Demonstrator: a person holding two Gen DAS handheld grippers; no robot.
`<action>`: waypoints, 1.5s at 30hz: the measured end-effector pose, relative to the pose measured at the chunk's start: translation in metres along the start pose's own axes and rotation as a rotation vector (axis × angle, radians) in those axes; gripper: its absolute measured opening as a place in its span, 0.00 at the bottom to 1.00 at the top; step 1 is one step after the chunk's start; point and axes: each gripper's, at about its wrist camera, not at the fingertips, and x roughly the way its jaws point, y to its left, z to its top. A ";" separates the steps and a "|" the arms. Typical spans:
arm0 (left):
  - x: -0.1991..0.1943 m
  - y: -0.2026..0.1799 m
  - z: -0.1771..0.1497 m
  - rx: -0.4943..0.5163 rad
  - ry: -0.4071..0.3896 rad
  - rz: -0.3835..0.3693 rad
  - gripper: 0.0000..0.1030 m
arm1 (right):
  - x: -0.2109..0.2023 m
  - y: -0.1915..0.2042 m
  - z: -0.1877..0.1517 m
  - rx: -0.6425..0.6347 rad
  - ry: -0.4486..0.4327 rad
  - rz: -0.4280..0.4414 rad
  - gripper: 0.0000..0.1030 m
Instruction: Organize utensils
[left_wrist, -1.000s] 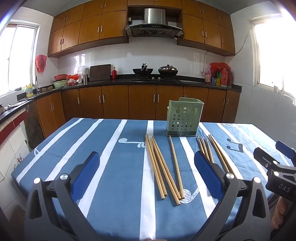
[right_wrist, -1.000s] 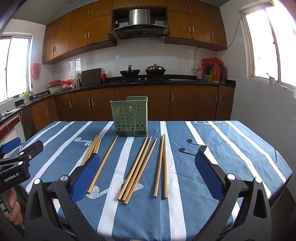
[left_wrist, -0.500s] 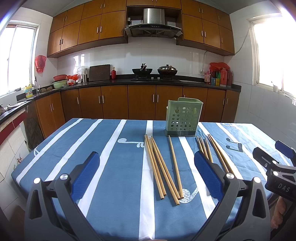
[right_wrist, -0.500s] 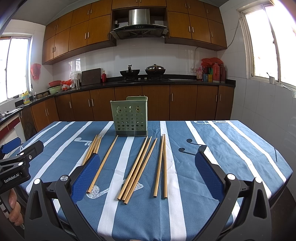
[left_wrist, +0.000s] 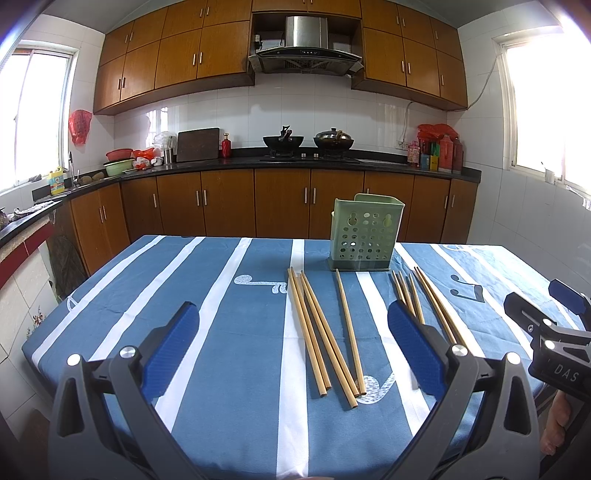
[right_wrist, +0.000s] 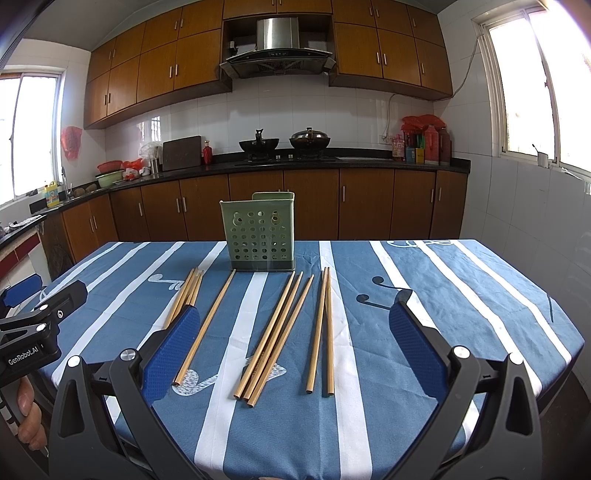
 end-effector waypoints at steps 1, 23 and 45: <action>0.000 0.000 0.000 0.000 0.000 0.000 0.96 | 0.000 0.000 0.000 0.000 0.000 0.000 0.98; 0.000 0.000 0.000 0.001 0.001 0.000 0.96 | 0.002 0.000 0.000 0.001 0.001 0.000 0.98; 0.000 0.000 0.000 0.001 0.003 0.000 0.96 | 0.002 -0.002 -0.001 0.001 0.003 0.000 0.98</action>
